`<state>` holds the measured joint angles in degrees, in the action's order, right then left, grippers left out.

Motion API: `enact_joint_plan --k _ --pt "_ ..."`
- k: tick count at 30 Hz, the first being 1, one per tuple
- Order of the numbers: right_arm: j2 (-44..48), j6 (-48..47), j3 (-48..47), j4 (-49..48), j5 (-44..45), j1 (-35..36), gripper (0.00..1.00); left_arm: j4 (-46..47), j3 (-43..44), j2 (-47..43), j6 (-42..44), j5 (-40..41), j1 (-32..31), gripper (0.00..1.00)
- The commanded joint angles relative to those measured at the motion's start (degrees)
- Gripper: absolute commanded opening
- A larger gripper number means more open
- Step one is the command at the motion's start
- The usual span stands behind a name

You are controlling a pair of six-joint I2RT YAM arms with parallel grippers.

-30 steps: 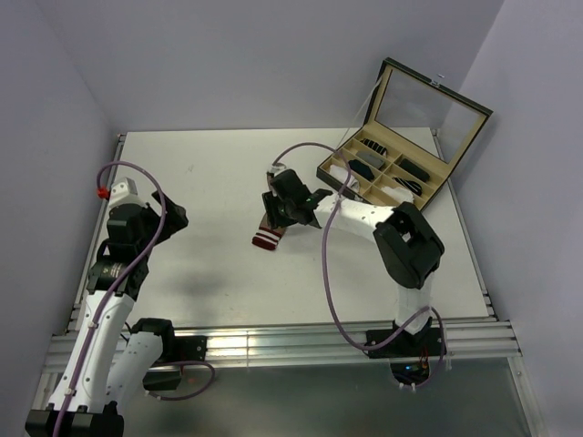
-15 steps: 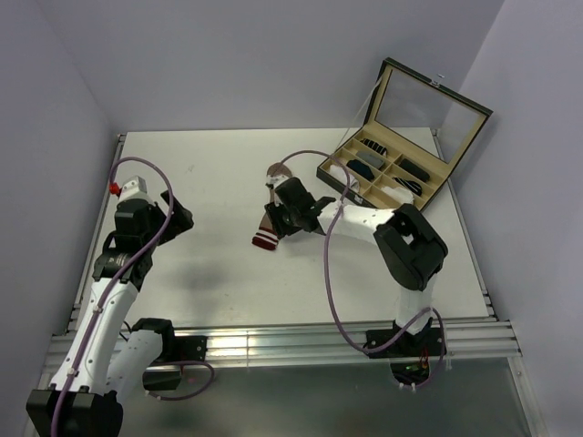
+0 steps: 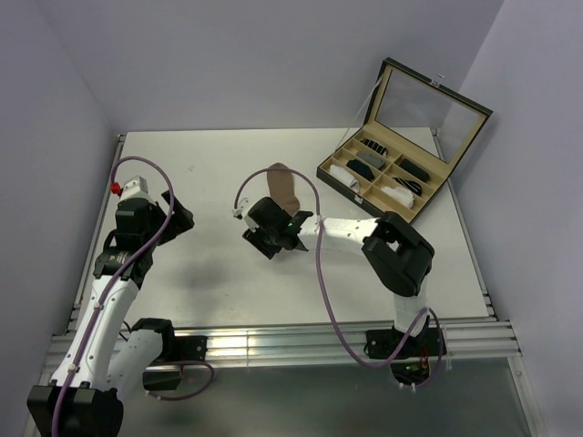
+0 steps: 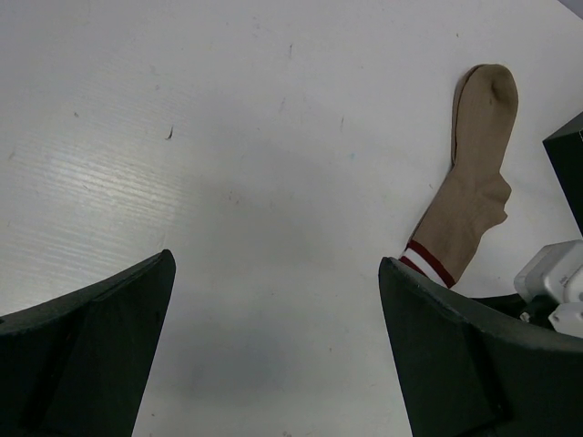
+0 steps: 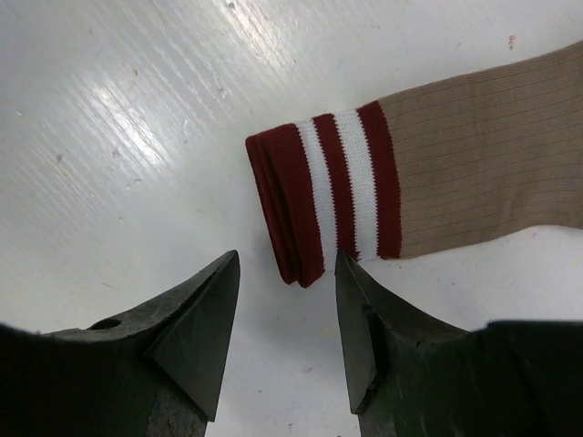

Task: Roll the socks
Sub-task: Roll the sock at the center of the board.

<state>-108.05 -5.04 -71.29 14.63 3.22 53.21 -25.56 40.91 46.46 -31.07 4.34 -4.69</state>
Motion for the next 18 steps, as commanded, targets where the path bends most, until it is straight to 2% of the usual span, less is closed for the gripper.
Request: enact_joint_plan --k 1,14,18 --pt "-1.37 -3.22 -2.37 1.19 2.75 1.01 0.54 1.65 0.49 -0.05 0.66 -0.82 0.29 1.0" --pt "-5.24 -4.1 -1.22 -1.01 6.88 3.21 0.53 1.83 0.4 -0.14 0.66 -1.26 0.29 0.99" --pt "-6.03 -4.8 -1.14 -1.45 8.29 3.92 0.46 1.74 0.4 -0.23 0.75 -1.17 0.29 0.99"
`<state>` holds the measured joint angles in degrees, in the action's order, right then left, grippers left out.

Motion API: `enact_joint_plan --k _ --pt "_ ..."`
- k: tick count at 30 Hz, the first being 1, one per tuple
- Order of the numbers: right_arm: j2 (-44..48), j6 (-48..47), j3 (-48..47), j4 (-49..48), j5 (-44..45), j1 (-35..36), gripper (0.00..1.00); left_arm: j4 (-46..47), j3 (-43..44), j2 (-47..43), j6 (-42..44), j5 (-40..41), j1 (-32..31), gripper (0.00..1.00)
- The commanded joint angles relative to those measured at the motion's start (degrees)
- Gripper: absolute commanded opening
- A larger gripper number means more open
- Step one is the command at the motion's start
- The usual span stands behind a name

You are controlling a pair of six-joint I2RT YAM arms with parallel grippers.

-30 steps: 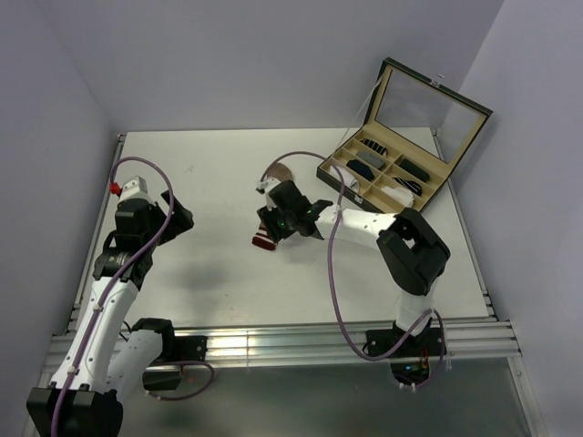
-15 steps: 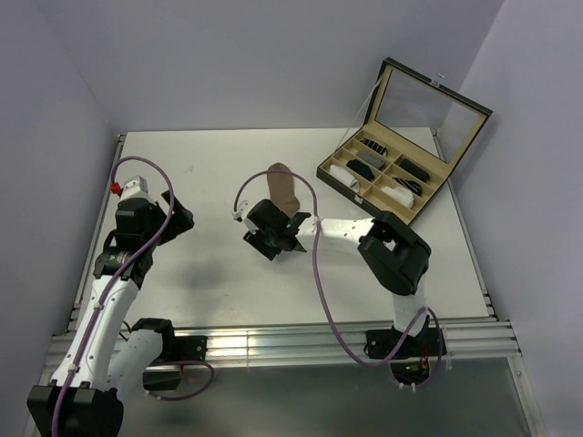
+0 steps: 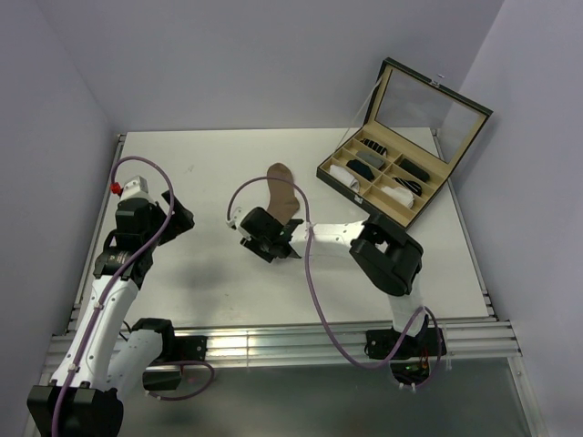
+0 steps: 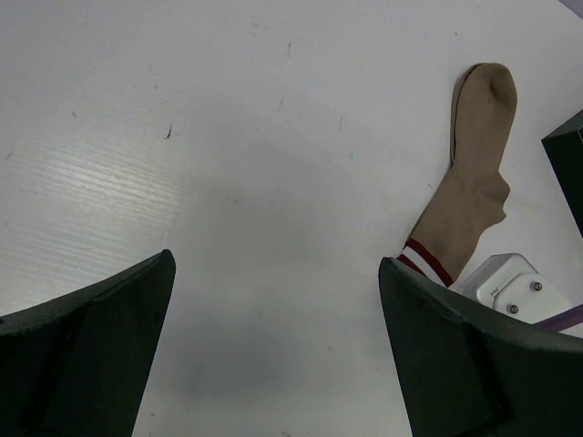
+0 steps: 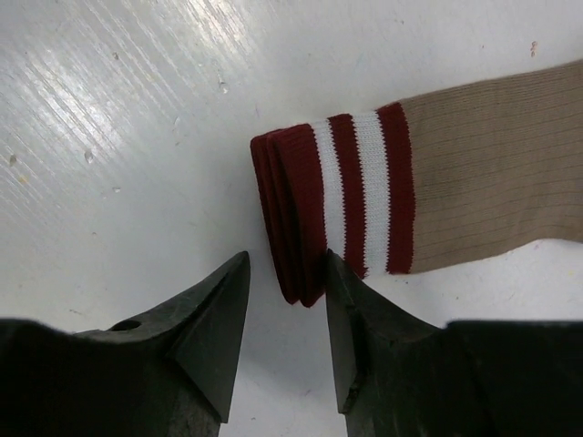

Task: Roll the socks
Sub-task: Roll the sock at the center of the board.

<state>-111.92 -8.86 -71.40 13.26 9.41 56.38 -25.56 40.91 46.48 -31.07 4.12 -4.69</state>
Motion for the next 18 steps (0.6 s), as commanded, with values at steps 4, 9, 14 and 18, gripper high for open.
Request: enact_joint_plan --k 4,9,14,18 --pt "-2.69 -1.07 -0.76 -0.16 2.28 0.92 0.36 1.74 0.32 -0.25 0.75 -0.96 0.29 0.99" --pt "-2.34 -0.19 0.2 -0.69 1.58 1.1 0.17 1.83 0.23 -0.25 0.4 -1.04 0.29 0.99" --pt "-1.55 2.61 -1.11 -0.16 -1.93 1.19 0.0 2.88 -0.47 -0.07 -0.92 -2.45 0.29 0.99" --pt "-0.49 6.22 -2.52 -0.07 -6.15 0.93 0.0 2.97 -0.65 0.37 -3.64 -5.6 0.12 0.97"
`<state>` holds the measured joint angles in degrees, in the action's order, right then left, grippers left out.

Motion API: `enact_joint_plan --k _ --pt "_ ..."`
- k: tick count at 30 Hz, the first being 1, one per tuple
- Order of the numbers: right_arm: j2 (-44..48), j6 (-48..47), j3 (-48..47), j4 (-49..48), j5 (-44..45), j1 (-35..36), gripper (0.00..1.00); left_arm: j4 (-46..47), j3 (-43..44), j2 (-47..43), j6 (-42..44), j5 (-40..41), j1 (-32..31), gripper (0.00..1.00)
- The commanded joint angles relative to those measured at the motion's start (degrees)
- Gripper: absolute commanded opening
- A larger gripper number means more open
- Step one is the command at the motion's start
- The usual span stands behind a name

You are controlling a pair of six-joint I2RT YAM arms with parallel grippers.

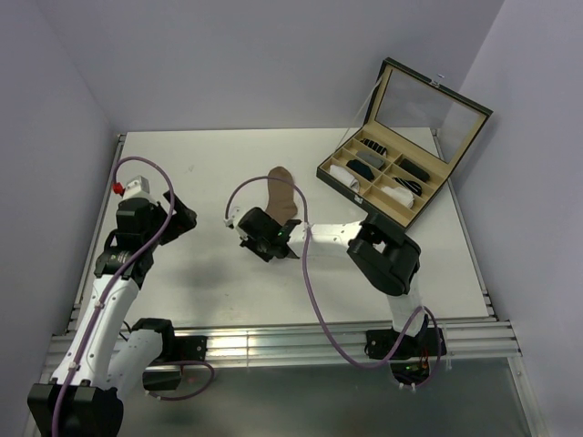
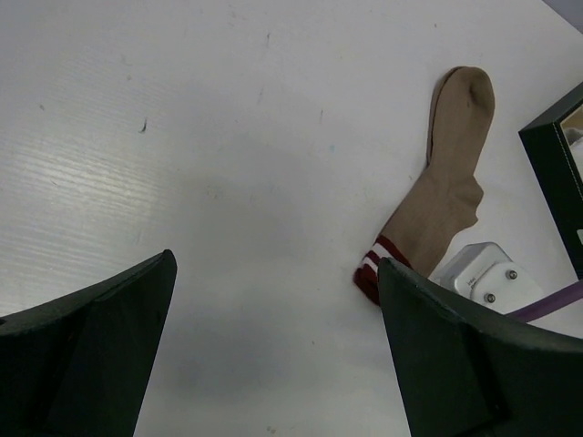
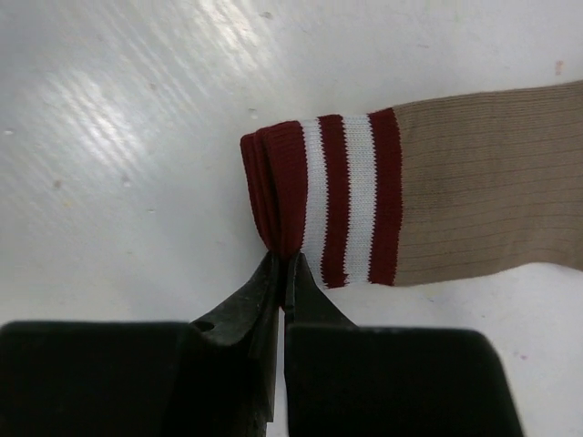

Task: Roll the socks
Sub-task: Roll the sock at the center of the board.

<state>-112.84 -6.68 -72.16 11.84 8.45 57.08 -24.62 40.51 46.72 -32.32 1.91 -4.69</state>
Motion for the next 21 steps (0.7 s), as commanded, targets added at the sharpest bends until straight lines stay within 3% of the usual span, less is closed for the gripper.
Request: enact_joint_plan --k 1,13,14,21 --pt "0.51 5.87 -2.1 1.35 -8.07 0.14 0.0 1.95 -0.43 0.04 -3.1 -3.41 -0.06 0.97" --pt "-1.51 21.33 -6.06 -1.46 -29.18 -6.35 0.0 8.62 -8.34 0.3 -14.7 -2.18 -9.37 0.94" --pt "-1.94 22.22 -5.97 -2.33 -32.58 -7.06 0.0 9.23 -8.95 0.3 -15.49 0.87 -10.24 0.94" --pt "-5.46 29.0 -4.13 -7.61 -44.73 -12.6 0.0 18.37 -16.25 -0.05 -20.59 2.13 -14.03 0.82"
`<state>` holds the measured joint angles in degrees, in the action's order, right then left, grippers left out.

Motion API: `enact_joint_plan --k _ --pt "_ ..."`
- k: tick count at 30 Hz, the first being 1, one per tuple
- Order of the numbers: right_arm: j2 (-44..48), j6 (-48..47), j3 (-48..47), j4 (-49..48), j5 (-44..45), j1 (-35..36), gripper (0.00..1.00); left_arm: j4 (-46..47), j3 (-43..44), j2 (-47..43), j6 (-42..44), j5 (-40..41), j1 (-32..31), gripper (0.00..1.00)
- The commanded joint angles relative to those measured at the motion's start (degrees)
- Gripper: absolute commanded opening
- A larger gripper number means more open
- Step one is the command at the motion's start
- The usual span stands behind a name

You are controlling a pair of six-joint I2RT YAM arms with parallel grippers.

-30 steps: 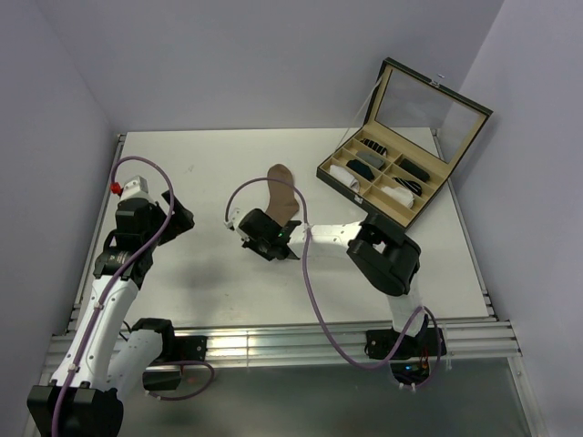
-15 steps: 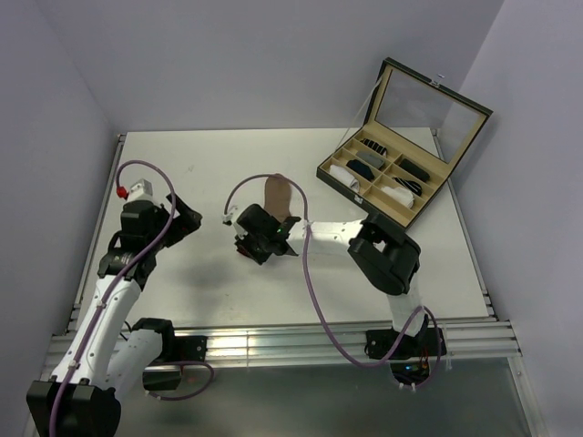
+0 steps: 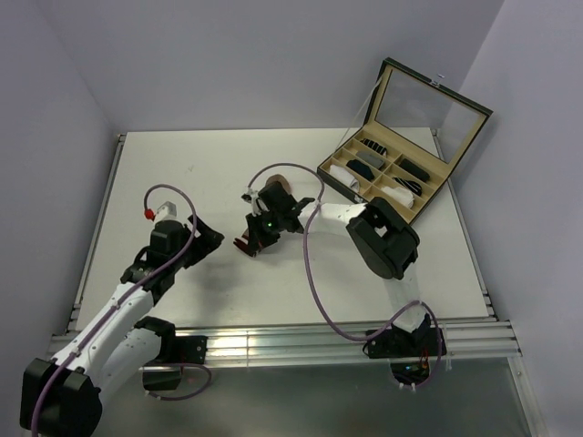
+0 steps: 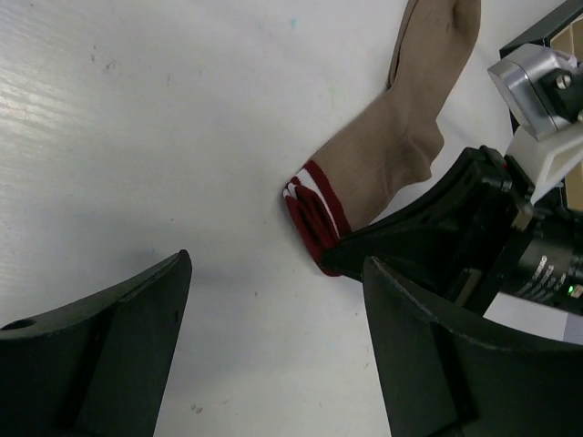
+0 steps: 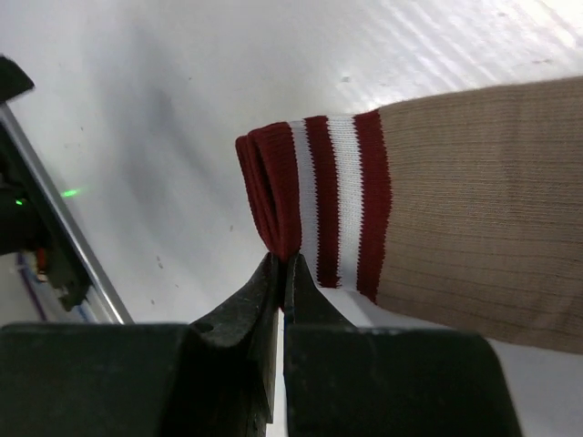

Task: Roll the socks
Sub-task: Roll the sock at the center of the board.

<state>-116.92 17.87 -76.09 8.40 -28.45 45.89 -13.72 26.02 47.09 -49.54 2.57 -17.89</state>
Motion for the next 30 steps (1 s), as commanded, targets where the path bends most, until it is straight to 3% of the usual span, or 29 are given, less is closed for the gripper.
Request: enact_joint_plan --k 1,14,16,19,27,30 --pt "-2.07 5.15 -0.11 -4.45 -8.46 -1.76 0.0 9.65 -2.37 -0.33 -3.55 1.3 -1.09 0.81" --pt "-7.53 11.49 -0.81 -7.17 -17.61 -6.51 0.0 21.36 -7.3 8.01 -6.01 0.86 -4.52 0.76" --pt "-7.88 11.84 -1.25 -6.82 -17.78 -6.78 0.0 22.76 -7.56 9.59 -6.27 0.77 -4.7 0.7" --pt "-8.58 12.1 -1.77 -6.65 -18.22 -7.21 0.0 25.13 -8.27 11.09 -7.32 0.6 -5.05 0.53" --pt "-9.2 13.24 -2.04 -7.17 -19.01 -7.48 0.0 27.87 -8.0 17.06 -7.94 1.03 -6.37 0.31" --pt "-9.11 13.68 -2.21 -7.53 -19.37 -7.66 0.0 27.69 -7.3 19.69 -8.2 1.56 -6.81 0.27"
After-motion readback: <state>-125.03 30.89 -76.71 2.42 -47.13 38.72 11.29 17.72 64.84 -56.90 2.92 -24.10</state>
